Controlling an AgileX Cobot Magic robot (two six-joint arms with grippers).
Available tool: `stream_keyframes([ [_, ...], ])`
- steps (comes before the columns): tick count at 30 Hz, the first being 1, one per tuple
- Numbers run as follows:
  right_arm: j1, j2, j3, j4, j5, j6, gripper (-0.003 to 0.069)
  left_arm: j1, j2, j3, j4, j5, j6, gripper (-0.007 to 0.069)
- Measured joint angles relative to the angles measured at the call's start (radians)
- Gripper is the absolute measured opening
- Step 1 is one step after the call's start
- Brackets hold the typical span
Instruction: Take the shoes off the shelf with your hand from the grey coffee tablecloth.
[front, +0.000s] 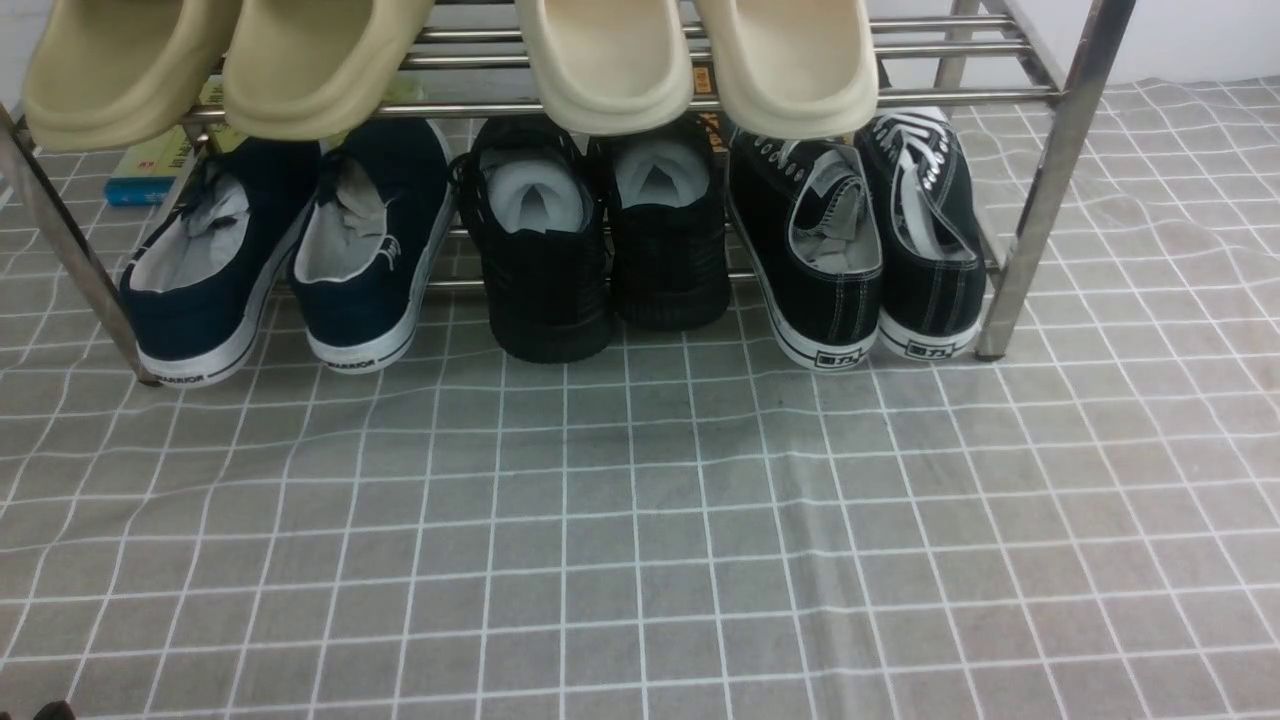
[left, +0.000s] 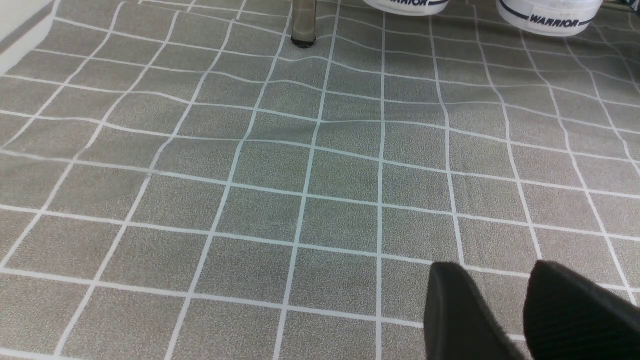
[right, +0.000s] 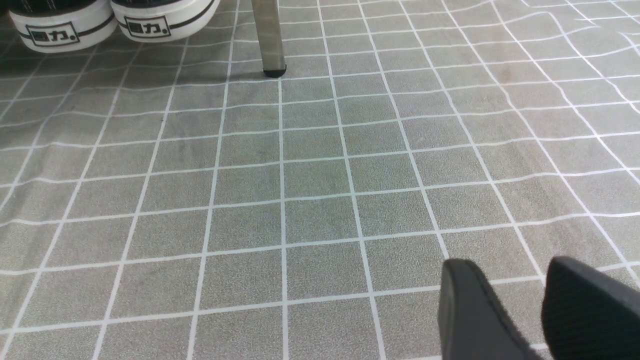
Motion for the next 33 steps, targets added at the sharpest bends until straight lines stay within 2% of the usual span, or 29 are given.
stream_keyframes([
  [8,0.000,0.000,0.000,0.013,-0.004,0.009,0.0239,0.000,0.000,0.000,0.000,0.000,0.000,0.0239],
  [10,0.000,0.000,0.001,0.083,-0.014,0.058,0.0239,0.000,0.000,0.000,0.000,0.000,0.000,0.0239],
  [11,0.000,0.000,0.002,0.149,-0.020,0.101,0.0239,0.000,0.000,0.000,0.000,0.000,0.000,0.0239],
  [13,0.000,0.000,0.009,0.360,-0.030,0.248,0.0239,0.000,0.000,0.000,0.000,0.000,0.000,0.0239],
  [15,0.000,0.000,0.010,0.432,-0.030,0.291,0.0239,0.000,0.000,0.000,0.000,0.000,0.000,0.0239],
  [17,0.000,0.000,0.010,0.584,-0.031,0.357,0.0239,0.000,0.000,0.000,0.000,0.000,0.000,0.0239],
  [22,0.000,0.000,0.010,0.698,-0.083,0.368,0.0239,0.000,0.000,0.000,0.000,0.000,0.000,0.0239],
  [25,0.000,0.000,-0.002,0.706,-0.127,0.293,0.0215,0.000,0.000,0.000,0.000,0.000,0.000,0.0239],
  [28,0.000,0.003,-0.094,0.690,-0.156,0.111,0.0150,0.000,0.000,0.000,0.000,0.000,0.000,0.0239],
  [30,0.000,0.053,-0.217,0.662,-0.166,-0.060,0.0071,0.000,0.000,0.000,0.000,0.000,0.000,0.0239],
  [31,0.000,0.061,-0.229,0.659,-0.161,-0.075,0.0063,0.000,0.000,0.000,0.000,0.000,0.000,0.0239],
  [33,0.000,0.160,-0.338,0.632,-0.110,-0.179,0.0003,0.000,0.000,0.000,0.000,0.000,0.000,0.0239],
])
